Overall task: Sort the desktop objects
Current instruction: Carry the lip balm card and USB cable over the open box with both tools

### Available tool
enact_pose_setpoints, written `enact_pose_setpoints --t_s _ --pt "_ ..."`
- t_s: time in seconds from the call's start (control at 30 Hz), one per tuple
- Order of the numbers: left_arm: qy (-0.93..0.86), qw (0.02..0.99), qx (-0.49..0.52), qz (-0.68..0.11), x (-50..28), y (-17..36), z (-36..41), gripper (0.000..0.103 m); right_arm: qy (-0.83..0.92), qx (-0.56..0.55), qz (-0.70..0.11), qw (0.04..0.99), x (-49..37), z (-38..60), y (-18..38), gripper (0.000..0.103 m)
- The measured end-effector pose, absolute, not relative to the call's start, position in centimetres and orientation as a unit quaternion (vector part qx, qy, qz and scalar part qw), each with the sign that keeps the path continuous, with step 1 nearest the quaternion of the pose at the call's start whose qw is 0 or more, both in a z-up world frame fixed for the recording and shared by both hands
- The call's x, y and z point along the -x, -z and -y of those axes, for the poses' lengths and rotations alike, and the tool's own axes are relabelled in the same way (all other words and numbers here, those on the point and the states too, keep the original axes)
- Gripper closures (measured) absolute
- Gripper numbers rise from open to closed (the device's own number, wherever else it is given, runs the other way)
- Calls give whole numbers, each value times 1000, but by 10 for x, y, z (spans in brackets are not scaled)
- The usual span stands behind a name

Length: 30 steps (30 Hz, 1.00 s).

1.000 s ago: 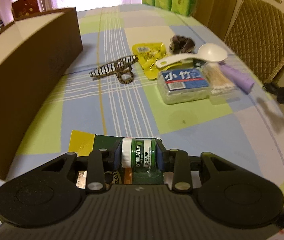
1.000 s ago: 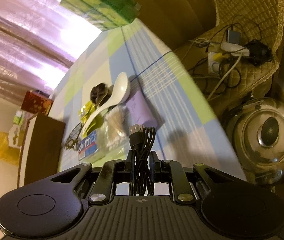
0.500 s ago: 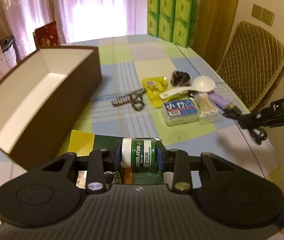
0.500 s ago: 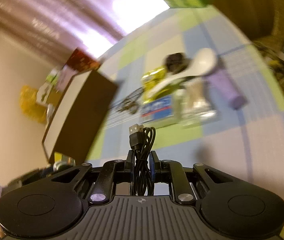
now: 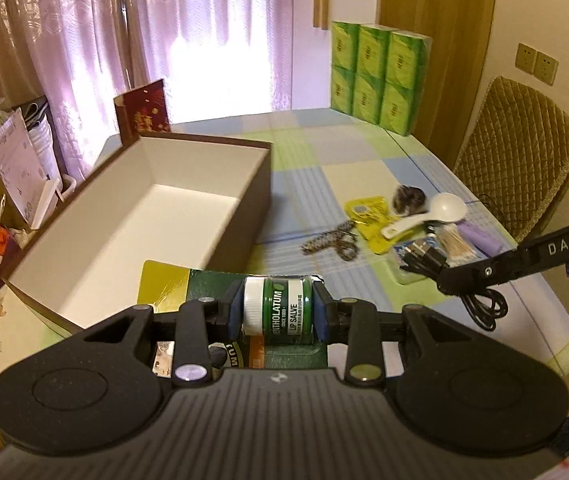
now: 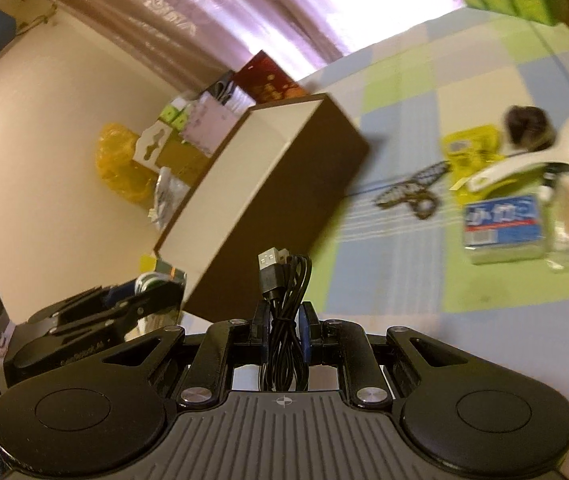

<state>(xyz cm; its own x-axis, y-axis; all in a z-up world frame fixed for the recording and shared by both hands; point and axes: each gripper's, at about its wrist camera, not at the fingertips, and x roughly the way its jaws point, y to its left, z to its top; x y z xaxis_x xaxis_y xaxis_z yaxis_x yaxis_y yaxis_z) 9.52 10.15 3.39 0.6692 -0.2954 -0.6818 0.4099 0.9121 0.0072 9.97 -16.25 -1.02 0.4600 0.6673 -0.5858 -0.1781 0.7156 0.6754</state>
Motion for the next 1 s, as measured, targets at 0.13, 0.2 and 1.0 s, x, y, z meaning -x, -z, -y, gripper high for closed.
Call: enact_pose_setpoints --t_s 0.13,0.2,1.0 --pt "190 910 -86 -358 -115 -35 -127 73 -270 -267 -447 810 -114 133 6 91" --pt "190 909 -87 -360 -126 -35 -139 73 -276 -265 -445 810 -121 118 4 91" --pt "183 896 -98 -391 -243 -7 -220 73 -292 -163 -438 835 -233 -41 0 91"
